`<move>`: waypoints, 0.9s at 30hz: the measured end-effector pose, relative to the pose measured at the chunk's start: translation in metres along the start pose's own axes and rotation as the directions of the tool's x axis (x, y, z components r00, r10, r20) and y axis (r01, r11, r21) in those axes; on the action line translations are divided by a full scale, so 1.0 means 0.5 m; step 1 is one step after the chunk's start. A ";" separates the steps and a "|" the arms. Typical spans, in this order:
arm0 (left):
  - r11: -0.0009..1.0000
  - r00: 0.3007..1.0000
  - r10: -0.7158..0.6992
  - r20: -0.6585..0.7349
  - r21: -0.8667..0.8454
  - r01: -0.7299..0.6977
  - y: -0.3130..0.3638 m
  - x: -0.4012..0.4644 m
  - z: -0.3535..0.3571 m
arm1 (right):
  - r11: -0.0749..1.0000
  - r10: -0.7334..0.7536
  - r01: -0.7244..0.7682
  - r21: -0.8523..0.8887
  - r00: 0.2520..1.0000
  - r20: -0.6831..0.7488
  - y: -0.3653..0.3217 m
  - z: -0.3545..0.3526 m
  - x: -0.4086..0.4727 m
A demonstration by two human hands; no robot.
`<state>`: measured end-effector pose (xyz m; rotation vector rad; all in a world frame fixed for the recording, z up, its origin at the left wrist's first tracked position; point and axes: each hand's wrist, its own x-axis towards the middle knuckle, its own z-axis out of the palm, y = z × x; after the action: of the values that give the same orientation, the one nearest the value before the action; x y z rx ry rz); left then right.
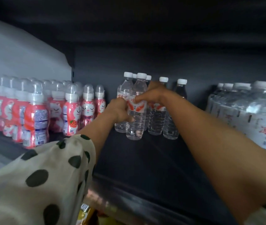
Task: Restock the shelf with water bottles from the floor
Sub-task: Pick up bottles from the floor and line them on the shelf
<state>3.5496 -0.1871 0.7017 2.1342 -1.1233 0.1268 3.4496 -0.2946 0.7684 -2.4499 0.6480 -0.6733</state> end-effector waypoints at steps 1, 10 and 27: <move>1.000 1.000 -0.007 -0.014 0.013 0.007 -0.004 0.003 0.004 | 1.000 0.029 -0.029 -0.006 0.999 0.017 -0.001 0.000 0.004; 0.999 0.999 -0.009 -0.051 0.052 0.011 -0.002 0.010 0.005 | 0.985 0.124 -0.114 -0.126 0.989 0.081 -0.026 -0.007 0.012; 0.984 0.998 0.022 -0.067 0.176 -0.010 0.007 -0.020 -0.003 | 0.946 0.018 -0.035 -0.324 0.998 -0.056 -0.021 -0.005 -0.032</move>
<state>3.5410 -0.1805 0.7011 2.2574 -1.1253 0.3147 3.4393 -0.2787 0.7715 -2.7251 0.8712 -0.6667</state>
